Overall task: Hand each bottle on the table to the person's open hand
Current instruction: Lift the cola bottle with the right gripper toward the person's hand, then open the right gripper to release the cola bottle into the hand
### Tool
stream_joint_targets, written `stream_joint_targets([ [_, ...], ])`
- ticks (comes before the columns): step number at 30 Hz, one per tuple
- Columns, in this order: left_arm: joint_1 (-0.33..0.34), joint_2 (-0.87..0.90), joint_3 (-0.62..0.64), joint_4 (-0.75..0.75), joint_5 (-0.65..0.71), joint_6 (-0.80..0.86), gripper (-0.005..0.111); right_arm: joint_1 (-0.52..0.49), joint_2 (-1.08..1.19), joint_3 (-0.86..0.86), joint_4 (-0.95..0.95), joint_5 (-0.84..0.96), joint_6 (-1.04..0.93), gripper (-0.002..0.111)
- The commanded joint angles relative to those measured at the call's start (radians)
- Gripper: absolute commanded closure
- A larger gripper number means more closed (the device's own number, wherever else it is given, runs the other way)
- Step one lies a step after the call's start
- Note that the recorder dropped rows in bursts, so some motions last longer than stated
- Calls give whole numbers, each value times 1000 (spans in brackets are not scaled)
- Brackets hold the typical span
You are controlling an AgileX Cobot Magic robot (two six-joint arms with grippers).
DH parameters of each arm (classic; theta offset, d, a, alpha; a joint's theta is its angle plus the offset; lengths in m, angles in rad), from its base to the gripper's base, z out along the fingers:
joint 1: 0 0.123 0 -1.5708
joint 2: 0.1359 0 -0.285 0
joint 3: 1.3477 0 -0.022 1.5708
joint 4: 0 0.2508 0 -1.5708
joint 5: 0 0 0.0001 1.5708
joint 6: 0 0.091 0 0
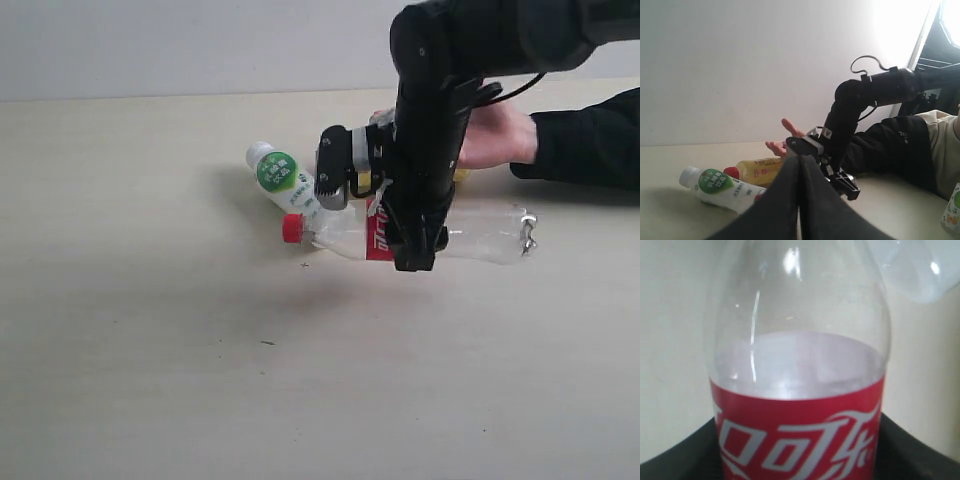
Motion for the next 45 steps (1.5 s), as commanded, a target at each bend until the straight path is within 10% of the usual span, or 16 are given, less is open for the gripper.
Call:
stream_joint_targets([
  [1,0,-5,3,4,-1,-3,107,4,-90,-6,21,59,43,108],
  [15,0,-5,3,4,-1,-3,107,-93,-290,-27,-173,3,798,108],
  [23,0,-5,3,4,-1,-3,107,-307,-209,-170,228,-6,783,108],
  [45,0,-5,3,4,-1,-3,107,-313,29,-216,210,-88,811,104],
])
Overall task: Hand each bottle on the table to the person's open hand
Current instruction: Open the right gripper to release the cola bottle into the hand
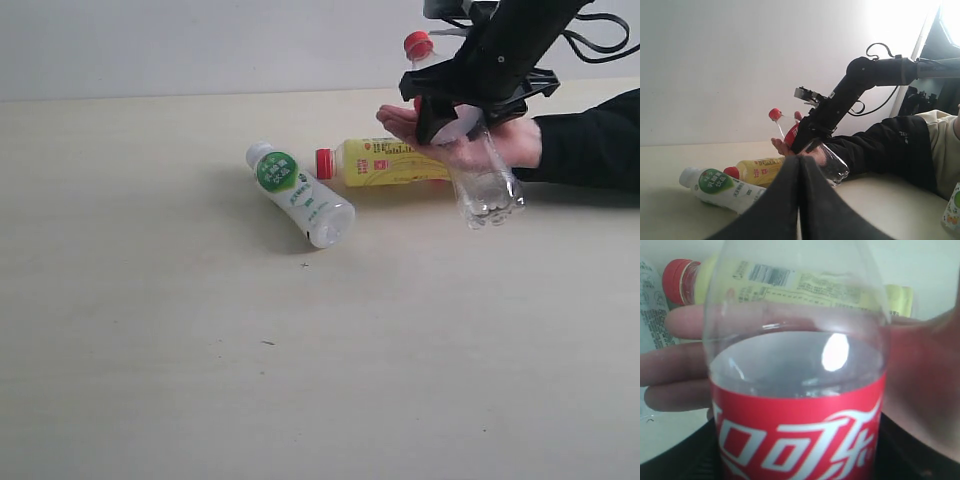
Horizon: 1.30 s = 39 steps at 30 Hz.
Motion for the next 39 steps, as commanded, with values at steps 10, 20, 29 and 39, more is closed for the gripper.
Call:
stream_joint_targets([
  [10,0,-5,3,4,-3,-3,107,-4,2,-9,-63,-30,47,52],
  [20,0,-5,3,4,-3,-3,107,-2,2,-9,-72,-30,47,32],
  [29,0,-5,3,4,-3,-3,107,-2,-37,-9,-83,-27,47,32],
  [39,0,-5,3,4,-3,-3,107,-2,-191,-9,-83,48,47,32],
])
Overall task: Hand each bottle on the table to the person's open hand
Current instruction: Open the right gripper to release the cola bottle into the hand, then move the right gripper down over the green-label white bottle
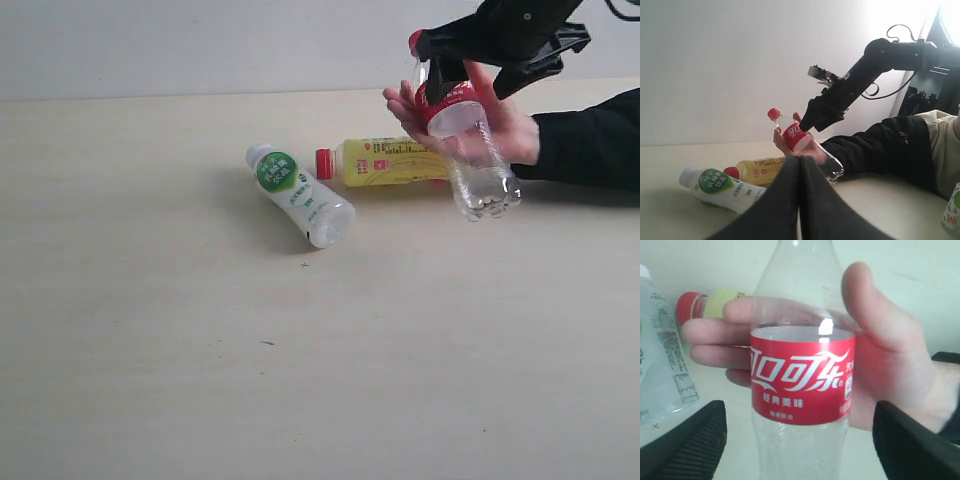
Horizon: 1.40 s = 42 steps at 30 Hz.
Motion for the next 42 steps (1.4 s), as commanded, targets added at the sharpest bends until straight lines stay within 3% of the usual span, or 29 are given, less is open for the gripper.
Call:
stream_joint_targets([
  [1,0,-5,3,4,-3,-3,107,-2,-85,-9,-6,64,-5,32],
  [4,0,-5,3,4,-3,-3,107,-2,-132,-9,22,154,-60,34],
  [6,0,-5,3,4,-3,-3,107,-2,-154,-9,63,224,-96,42],
  [12,0,-5,3,4,-3,-3,107,8,-272,99,248,280,-228,98],
  [14,0,-5,3,4,-3,-3,107,17,-309,154,259,270,-257,108],
  [21,0,-5,3,4,-3,-3,107,148,-390,340,231,192,-302,108],
  [29,0,-5,3,4,-3,-3,107,300,-346,381,228,74,-315,108],
  [42,0,-5,3,4,-3,-3,107,312,-240,381,227,51,-323,108],
])
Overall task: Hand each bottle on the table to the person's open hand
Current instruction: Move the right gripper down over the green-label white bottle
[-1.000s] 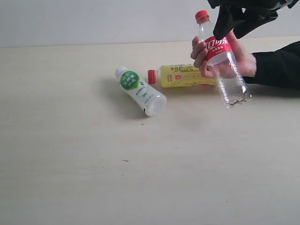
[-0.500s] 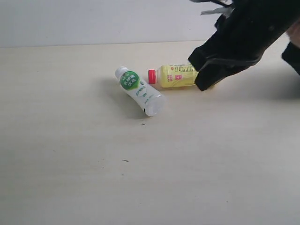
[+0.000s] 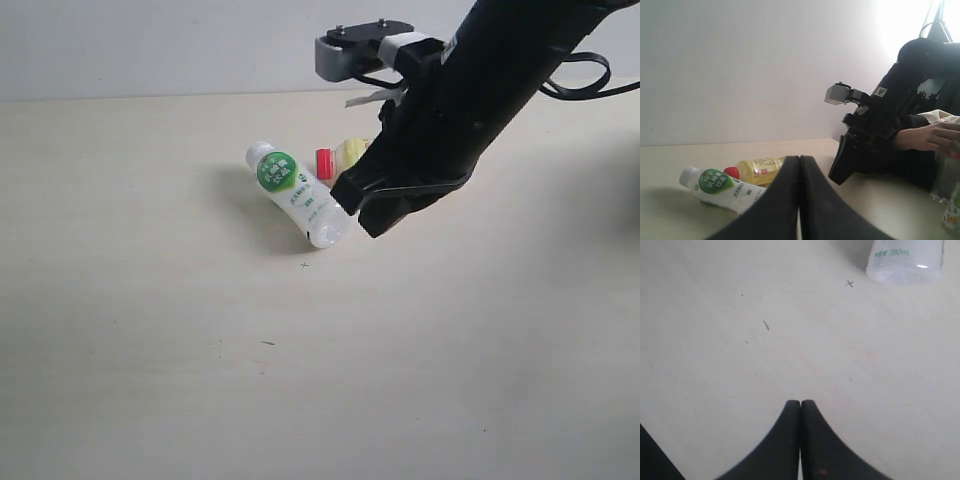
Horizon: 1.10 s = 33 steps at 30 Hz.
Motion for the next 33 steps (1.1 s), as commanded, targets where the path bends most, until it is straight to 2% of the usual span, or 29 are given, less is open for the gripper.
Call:
stream_joint_targets([
  [1,0,-5,3,4,-3,-3,107,2,8,5,-5,-12,-9,108],
  [10,0,-5,3,4,-3,-3,107,2,9,3,-7,-12,-9,108],
  [15,0,-5,3,4,-3,-3,107,2,9,3,-7,-14,-9,103],
  [22,0,-5,3,4,-3,-3,107,2,16,-2,-9,-57,-9,102],
  [28,0,-5,3,4,-3,-3,107,2,115,-140,-28,-5,-9,102],
  [33,0,-5,3,4,-3,-3,107,2,222,-273,-50,26,1,83],
])
